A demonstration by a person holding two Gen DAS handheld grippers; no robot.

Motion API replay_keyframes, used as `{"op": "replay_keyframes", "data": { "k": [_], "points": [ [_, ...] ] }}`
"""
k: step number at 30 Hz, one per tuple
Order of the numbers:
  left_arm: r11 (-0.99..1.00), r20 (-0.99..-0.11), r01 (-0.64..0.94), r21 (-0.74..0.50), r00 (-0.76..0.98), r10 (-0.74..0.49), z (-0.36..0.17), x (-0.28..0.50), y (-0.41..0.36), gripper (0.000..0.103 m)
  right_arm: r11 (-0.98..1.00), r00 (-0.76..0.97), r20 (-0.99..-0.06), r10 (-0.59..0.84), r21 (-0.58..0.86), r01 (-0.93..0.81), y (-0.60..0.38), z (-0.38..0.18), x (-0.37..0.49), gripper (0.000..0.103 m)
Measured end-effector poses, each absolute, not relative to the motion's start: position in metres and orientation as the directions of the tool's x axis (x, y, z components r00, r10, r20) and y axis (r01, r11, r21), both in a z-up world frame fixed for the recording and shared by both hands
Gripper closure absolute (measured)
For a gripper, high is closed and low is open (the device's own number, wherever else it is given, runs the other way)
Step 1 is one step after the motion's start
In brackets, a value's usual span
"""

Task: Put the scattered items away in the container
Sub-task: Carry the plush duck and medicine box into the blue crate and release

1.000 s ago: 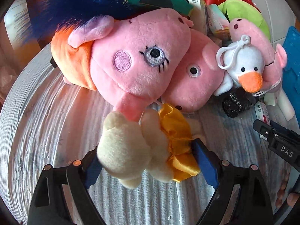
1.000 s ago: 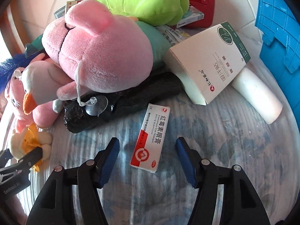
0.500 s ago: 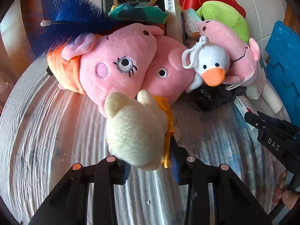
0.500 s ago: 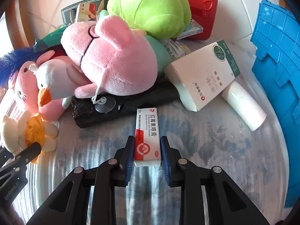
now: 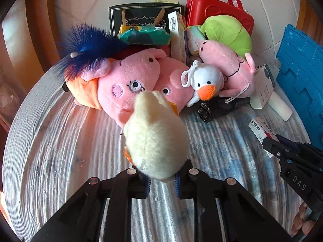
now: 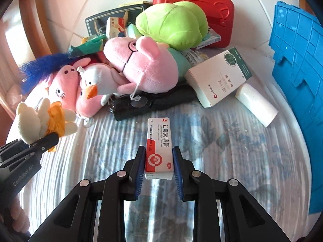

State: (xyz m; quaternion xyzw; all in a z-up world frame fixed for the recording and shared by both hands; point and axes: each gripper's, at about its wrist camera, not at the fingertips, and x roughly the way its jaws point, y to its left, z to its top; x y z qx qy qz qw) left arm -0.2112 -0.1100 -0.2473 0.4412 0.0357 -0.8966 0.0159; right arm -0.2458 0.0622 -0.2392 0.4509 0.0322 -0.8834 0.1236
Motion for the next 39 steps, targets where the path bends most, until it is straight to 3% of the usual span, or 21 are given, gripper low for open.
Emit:
{"op": "replay_keyframes", "data": {
  "k": [11, 22, 35, 39],
  "points": [
    [-0.999, -0.71, -0.009, -0.05, -0.703, 0.042, -0.159, -0.187, -0.096, 0.086, -0.965, -0.69, -0.69, -0.218, 0.047, 0.258, 0.071, -0.136, -0.206, 0.077],
    [-0.981, -0.547, -0.174, -0.082, -0.815, 0.19, -0.056, -0.153, -0.018, 0.086, -0.983, -0.833, -0.53, -0.158, 0.004, 0.184, 0.14, -0.02, -0.16, 0.077],
    [-0.938, -0.385, -0.344, -0.046, -0.86, 0.335, 0.013, -0.139, 0.192, 0.086, -1.0, -0.934, -0.356, -0.003, -0.012, 0.008, 0.346, 0.05, -0.125, 0.077],
    [-0.927, -0.394, -0.37, -0.057, -0.845, 0.361, 0.023, -0.143, 0.285, 0.086, -1.0, -0.935, -0.353, 0.025, -0.005, -0.025, 0.442, 0.052, -0.121, 0.077]
  ]
}}
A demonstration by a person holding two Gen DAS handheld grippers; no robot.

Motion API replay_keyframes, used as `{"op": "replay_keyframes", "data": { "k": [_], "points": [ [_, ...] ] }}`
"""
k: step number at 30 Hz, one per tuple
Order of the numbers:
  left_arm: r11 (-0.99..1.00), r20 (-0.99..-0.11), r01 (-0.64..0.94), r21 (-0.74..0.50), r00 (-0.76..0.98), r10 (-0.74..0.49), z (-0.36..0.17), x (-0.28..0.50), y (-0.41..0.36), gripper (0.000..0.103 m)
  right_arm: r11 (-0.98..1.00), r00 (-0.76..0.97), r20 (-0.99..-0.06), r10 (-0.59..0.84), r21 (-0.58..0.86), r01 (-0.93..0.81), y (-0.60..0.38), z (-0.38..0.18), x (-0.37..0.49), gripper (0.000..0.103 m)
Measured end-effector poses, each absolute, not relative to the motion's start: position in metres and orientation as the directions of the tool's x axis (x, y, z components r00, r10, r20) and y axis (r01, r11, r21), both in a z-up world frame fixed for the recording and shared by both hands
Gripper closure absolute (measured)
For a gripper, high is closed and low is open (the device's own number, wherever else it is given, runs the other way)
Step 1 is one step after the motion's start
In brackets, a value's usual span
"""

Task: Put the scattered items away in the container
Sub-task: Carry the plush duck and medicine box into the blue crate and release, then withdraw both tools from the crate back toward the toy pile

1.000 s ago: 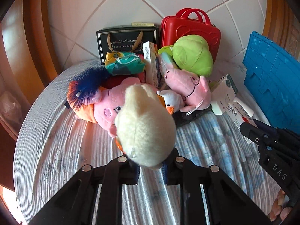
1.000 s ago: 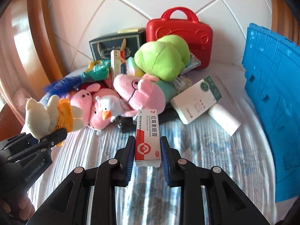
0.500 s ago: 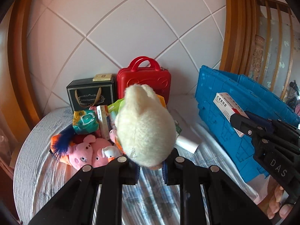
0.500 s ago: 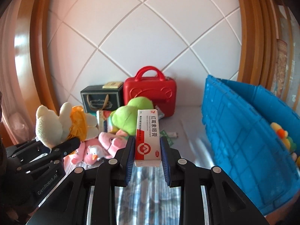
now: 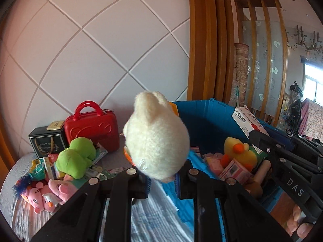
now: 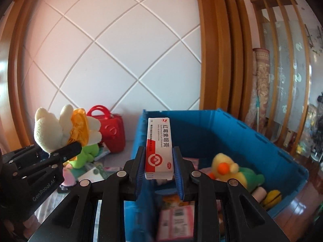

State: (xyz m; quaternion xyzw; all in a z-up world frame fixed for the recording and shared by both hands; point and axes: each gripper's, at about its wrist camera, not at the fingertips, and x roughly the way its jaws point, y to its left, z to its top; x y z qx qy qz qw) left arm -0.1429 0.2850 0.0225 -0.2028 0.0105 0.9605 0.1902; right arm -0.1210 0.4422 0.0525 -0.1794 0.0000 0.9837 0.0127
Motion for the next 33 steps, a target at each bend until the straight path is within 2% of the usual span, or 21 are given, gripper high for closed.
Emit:
{"op": "replay_keyframes", "data": {
  "k": [4, 7, 11, 14, 16, 18, 20, 26, 29, 30, 32, 33],
  "points": [
    [-0.92, -0.444, -0.39, -0.045, -0.817, 0.368, 0.019, -0.148, 0.37, 0.086, -0.997, -0.92, -0.386, 0.076, -0.021, -0.073, 0.529, 0.042, -0.13, 0.077],
    [-0.917, -0.525, -0.399, -0.022, -0.776, 0.35, 0.006, -0.155, 0.418, 0.086, -0.995, -0.89, -0.446, 0.093, -0.022, -0.093, 0.576, 0.024, -0.144, 0.077],
    [-0.924, -0.614, -0.382, 0.003, -0.73, 0.3, -0.017, -0.16, 0.451, 0.084, -0.997, -0.867, -0.493, 0.067, 0.007, -0.081, 0.613, 0.001, -0.152, 0.077],
    [-0.928, -0.647, -0.374, 0.013, -0.711, 0.277, -0.026, -0.158, 0.459, 0.082, -0.997, -0.858, -0.511, 0.042, 0.036, -0.07, 0.627, -0.012, -0.154, 0.077],
    [-0.931, -0.65, -0.365, 0.022, -0.713, 0.264, -0.027, -0.155, 0.46, 0.073, -0.997, -0.855, -0.518, 0.028, 0.046, -0.061, 0.632, -0.017, -0.156, 0.077],
    [-0.936, -0.644, -0.352, 0.016, -0.719, 0.26, -0.025, -0.152, 0.46, 0.044, -0.997, -0.853, -0.521, 0.016, 0.051, -0.05, 0.634, -0.02, -0.158, 0.077],
    [-0.939, -0.625, -0.344, 0.01, -0.735, 0.262, -0.022, -0.148, 0.459, 0.031, -0.998, -0.853, -0.522, 0.014, 0.051, -0.048, 0.638, -0.02, -0.161, 0.077],
    [-0.946, -0.618, -0.323, 0.018, -0.748, 0.243, -0.022, -0.147, 0.458, 0.029, -0.997, -0.849, -0.528, 0.016, 0.061, -0.057, 0.642, -0.023, -0.164, 0.075],
    [-0.949, -0.616, -0.316, 0.016, -0.75, 0.24, -0.021, -0.146, 0.457, 0.029, -0.996, -0.851, -0.525, 0.016, 0.066, -0.059, 0.646, -0.023, -0.164, 0.053],
    [-0.95, -0.614, -0.313, 0.015, -0.753, 0.239, -0.02, -0.145, 0.457, 0.029, -0.996, -0.852, -0.524, 0.012, 0.071, -0.058, 0.647, -0.022, -0.164, 0.043],
    [-0.955, -0.604, -0.295, 0.009, -0.763, 0.23, -0.016, -0.143, 0.454, 0.029, -0.996, -0.855, -0.519, 0.011, 0.071, -0.056, 0.648, -0.02, -0.165, 0.032],
    [-0.961, -0.594, -0.277, 0.007, -0.774, 0.219, -0.013, -0.142, 0.451, 0.029, -0.996, -0.857, -0.515, 0.01, 0.072, -0.055, 0.649, -0.019, -0.164, 0.021]
  ]
}}
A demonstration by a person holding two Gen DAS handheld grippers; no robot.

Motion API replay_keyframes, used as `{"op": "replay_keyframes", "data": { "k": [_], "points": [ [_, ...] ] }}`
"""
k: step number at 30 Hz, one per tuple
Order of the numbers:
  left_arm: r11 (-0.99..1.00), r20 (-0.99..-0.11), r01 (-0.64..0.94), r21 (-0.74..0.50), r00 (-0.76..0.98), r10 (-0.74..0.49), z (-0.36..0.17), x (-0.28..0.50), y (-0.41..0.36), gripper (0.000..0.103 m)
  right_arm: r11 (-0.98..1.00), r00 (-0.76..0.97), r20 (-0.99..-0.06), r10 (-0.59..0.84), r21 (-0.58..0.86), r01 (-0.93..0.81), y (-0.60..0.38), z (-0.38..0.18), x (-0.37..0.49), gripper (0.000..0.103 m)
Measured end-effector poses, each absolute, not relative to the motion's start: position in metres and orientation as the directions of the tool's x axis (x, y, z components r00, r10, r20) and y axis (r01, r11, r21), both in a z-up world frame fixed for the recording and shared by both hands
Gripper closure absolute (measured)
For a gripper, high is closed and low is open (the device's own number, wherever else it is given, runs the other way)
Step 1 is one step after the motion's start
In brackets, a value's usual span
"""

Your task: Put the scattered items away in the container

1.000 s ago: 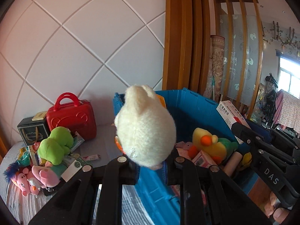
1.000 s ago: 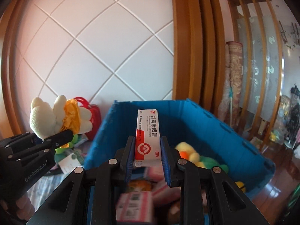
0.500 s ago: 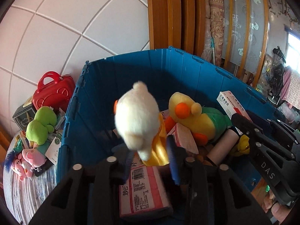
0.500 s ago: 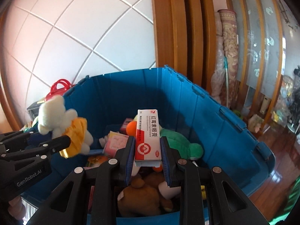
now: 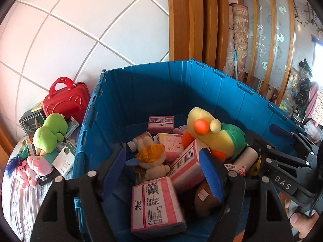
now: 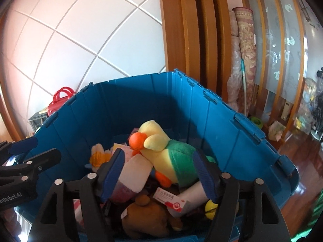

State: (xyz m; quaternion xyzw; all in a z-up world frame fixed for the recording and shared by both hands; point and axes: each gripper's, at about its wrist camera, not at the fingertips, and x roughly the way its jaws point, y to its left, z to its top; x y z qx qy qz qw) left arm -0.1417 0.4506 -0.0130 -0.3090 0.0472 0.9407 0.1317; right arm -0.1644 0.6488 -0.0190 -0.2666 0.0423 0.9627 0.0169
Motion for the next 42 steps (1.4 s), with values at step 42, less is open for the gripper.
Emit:
{"op": "replay_keyframes", "data": {
  "k": [42],
  "points": [
    [-0.948, -0.649, 0.316, 0.048, -0.712, -0.27, -0.1, -0.187, -0.078, 0.004, -0.952, -0.794, -0.527, -0.304, 0.133, 0.276, 0.22, -0.036, -0.245, 0.0]
  ]
}}
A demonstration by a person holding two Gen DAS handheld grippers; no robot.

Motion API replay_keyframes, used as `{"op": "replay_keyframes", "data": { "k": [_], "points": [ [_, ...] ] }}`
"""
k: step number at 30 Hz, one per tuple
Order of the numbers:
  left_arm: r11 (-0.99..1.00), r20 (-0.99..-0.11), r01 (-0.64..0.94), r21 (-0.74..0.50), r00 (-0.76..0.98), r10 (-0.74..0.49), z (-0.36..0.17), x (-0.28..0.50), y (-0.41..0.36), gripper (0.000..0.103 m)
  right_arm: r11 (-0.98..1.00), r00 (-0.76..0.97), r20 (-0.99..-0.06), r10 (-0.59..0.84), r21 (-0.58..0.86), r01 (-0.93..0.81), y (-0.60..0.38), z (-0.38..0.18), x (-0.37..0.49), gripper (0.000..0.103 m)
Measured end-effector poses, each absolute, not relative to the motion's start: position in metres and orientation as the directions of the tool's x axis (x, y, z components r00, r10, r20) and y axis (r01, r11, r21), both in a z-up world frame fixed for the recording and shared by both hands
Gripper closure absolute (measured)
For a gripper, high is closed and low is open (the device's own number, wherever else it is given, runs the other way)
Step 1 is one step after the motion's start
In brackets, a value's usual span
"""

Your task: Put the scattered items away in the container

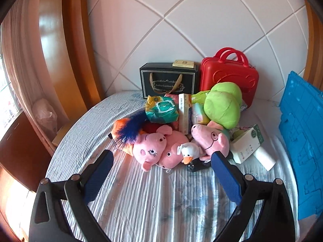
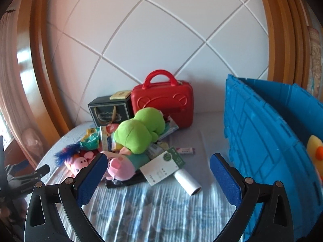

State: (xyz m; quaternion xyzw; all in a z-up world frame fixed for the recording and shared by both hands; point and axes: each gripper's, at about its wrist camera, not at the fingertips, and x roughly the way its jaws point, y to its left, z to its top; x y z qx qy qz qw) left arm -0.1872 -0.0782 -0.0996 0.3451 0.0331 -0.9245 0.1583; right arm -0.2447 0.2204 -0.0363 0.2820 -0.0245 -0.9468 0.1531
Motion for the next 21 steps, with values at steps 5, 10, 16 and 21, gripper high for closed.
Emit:
{"op": "replay_keyframes", "data": {
  "k": [5, 10, 16, 21],
  "points": [
    [-0.934, -0.672, 0.354, 0.053, -0.679, -0.296, -0.109, -0.214, -0.101, 0.004, -0.937, -0.729, -0.593, -0.343, 0.162, 0.309, 0.194, -0.059, -0.289, 0.0],
    [-0.931, -0.667, 0.362, 0.051, -0.681, -0.302, -0.105, -0.264, -0.135, 0.004, -0.933, -0.684, -0.639, -0.352, 0.18, 0.311, 0.162, -0.068, -0.34, 0.0],
    [-0.936, -0.691, 0.343, 0.077, -0.658, -0.298, -0.117, -0.356, -0.179, 0.004, -0.936, -0.613, -0.711, -0.343, 0.207, 0.283, 0.111, -0.087, -0.421, 0.0],
    [-0.956, -0.745, 0.287, 0.061, -0.625, -0.235, -0.149, -0.432, -0.194, 0.004, -0.95, -0.588, -0.75, -0.303, 0.185, 0.253, 0.07, -0.107, -0.484, 0.0]
  ]
}}
